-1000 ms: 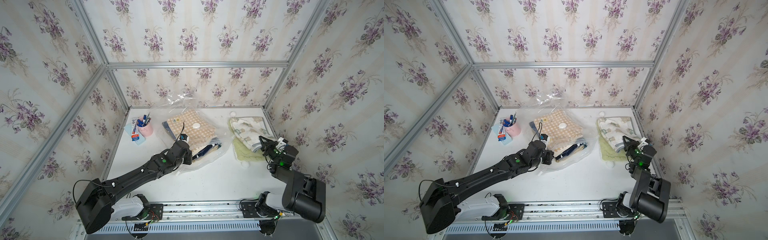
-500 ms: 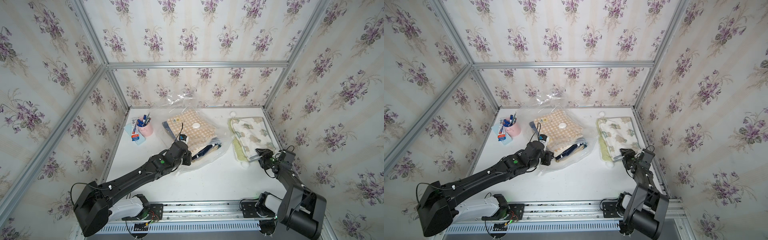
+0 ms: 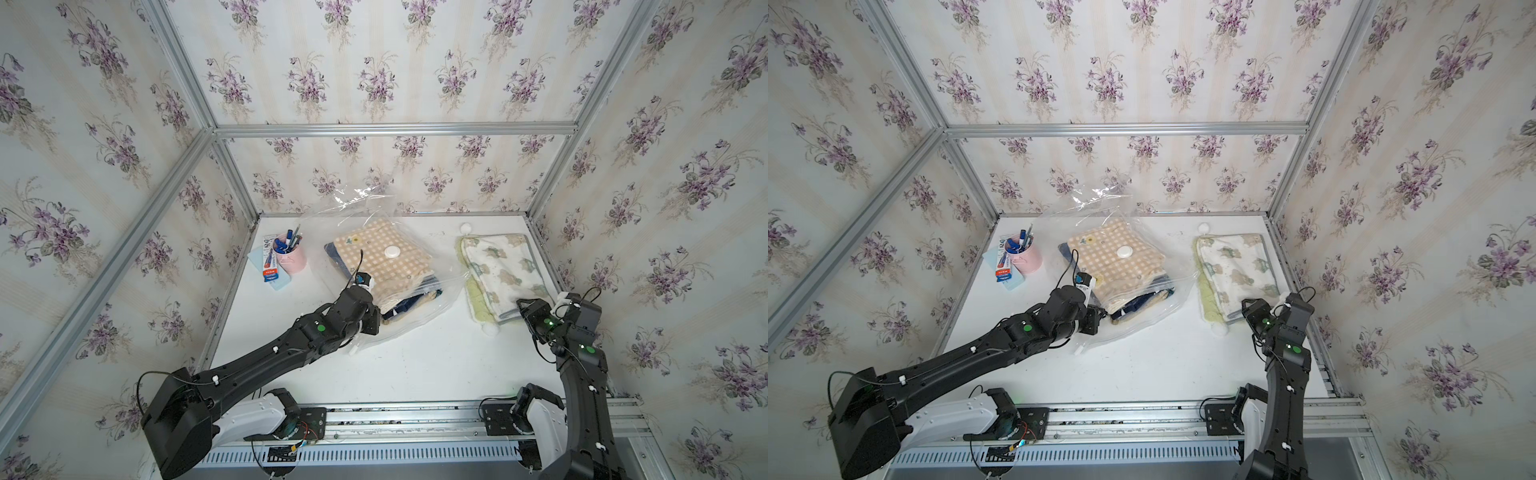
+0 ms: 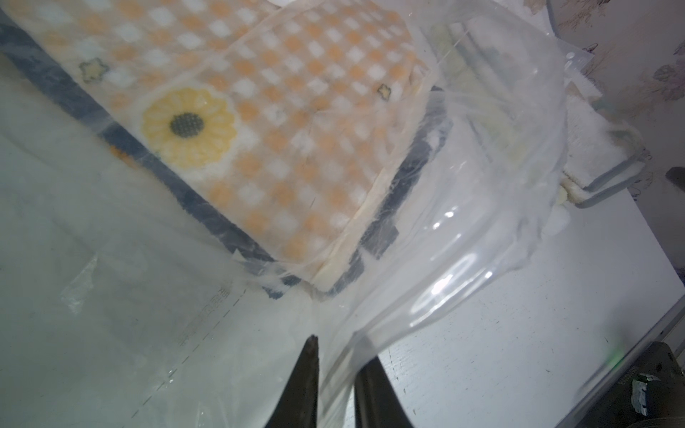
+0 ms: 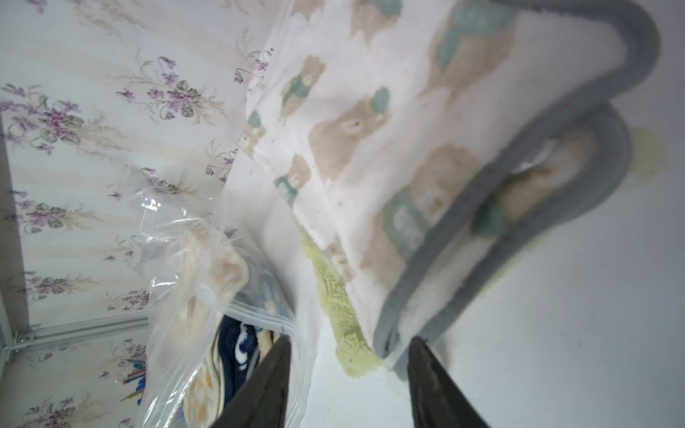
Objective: Take the blanket out of the vacuum bag
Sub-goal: Place the blanket at the center of the board, then adjust the blanket at the center of the board.
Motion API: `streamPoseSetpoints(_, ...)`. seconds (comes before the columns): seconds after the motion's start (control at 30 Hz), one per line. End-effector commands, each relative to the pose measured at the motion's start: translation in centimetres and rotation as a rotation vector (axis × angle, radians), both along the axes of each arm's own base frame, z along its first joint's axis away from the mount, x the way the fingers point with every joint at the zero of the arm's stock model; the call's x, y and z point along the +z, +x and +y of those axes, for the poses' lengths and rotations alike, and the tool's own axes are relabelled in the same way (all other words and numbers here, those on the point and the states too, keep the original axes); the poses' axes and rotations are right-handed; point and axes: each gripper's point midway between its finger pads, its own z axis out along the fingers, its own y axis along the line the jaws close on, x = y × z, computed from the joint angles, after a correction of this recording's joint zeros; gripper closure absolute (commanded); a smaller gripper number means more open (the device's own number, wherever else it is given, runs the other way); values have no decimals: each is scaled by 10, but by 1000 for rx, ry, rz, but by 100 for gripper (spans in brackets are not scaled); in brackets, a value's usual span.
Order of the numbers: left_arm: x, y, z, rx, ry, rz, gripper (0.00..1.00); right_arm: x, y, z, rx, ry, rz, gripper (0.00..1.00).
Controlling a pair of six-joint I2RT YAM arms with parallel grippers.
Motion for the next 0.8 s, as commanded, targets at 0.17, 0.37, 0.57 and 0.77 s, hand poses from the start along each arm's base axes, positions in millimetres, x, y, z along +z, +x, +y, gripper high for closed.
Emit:
streamPoseSetpoints(0.17,0,4,-12,-15,-39,2,80,-49,32,34,232,-237,247,88)
streamPoseSetpoints(0.37,-1,4,-12,-20,-38,4,80,-66,43,16,198,-343,305,77)
streamPoseSetpoints(0.57,-5,4,-15,-28,-36,17,80,-84,44,30,259,-366,338,59)
streamPoseSetpoints(0.77,-7,5,-15,-25,-30,18,80,-77,46,34,262,-382,301,49)
